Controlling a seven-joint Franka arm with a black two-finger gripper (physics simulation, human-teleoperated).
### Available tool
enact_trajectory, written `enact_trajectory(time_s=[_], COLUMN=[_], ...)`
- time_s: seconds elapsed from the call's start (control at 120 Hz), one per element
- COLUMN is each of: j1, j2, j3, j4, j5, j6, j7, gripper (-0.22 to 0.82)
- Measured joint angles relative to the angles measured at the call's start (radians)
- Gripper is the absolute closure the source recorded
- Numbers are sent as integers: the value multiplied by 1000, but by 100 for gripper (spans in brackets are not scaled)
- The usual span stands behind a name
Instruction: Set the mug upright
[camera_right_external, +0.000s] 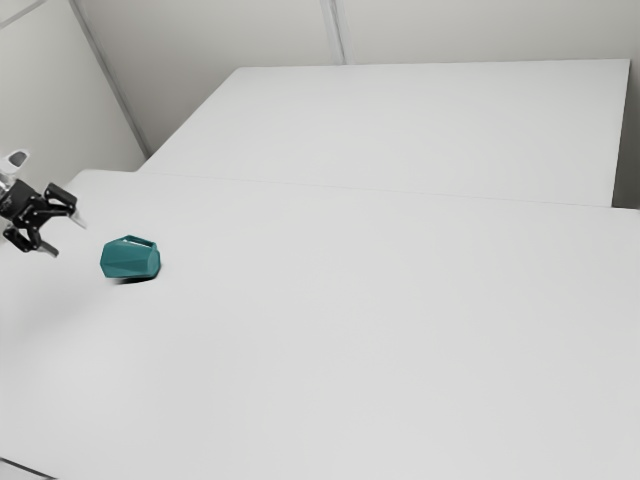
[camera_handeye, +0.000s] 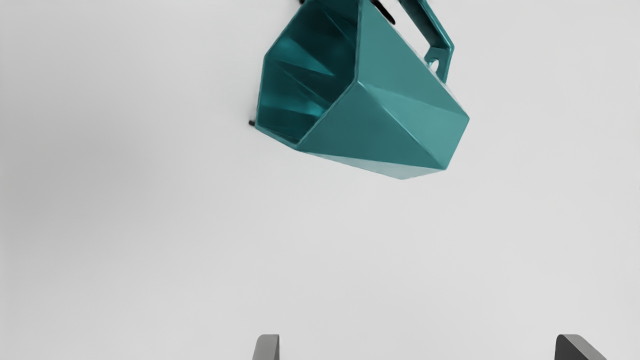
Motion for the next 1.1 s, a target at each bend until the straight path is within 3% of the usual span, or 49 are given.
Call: enact_trajectory(time_s=[0.217, 0.358, 0.617, 1.0, 1.1], j1=[60, 72, 79, 77, 77], j2=[203, 279, 339, 351, 351], j3=[-11, -32, -54, -70, -71], j4=[185, 258, 269, 234, 228], j5=[-124, -193, -299, -357, -357], j6=[-23, -50, -90, -130, -132], j7=[152, 233, 340, 431, 447], gripper=[0, 0, 0, 0, 15])
